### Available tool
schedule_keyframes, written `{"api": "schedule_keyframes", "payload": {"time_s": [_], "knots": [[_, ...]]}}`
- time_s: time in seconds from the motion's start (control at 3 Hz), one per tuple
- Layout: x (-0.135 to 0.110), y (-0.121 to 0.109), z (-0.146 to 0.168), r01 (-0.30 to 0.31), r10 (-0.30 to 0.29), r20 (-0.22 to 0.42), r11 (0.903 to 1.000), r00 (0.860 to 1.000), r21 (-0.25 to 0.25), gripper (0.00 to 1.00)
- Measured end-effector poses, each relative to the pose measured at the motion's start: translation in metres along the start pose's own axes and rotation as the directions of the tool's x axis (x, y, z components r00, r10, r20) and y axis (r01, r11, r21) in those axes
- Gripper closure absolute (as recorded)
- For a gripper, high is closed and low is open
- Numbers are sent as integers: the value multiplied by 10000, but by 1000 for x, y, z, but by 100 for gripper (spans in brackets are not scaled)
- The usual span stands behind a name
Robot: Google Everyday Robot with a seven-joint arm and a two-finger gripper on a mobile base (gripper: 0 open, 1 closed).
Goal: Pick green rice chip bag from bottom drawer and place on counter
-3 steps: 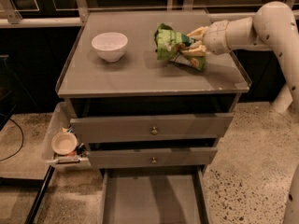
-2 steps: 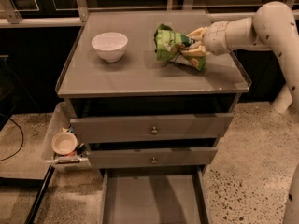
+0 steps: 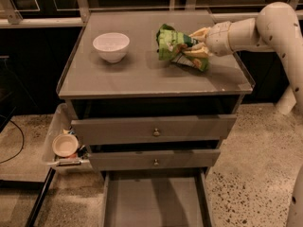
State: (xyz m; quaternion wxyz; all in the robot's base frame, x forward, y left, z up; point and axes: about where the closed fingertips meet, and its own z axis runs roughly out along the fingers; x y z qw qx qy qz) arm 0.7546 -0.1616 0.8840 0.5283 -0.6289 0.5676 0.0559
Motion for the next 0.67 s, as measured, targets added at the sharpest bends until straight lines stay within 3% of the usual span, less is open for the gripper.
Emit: {"api": "schedule_keyframes", "payload": {"time_s": [0.33,0.67], "knots": [[0,0,0,0,0,0,10000,10000,0,13],[0,0,0,0,0,1,10000,10000,-1,0]]}}
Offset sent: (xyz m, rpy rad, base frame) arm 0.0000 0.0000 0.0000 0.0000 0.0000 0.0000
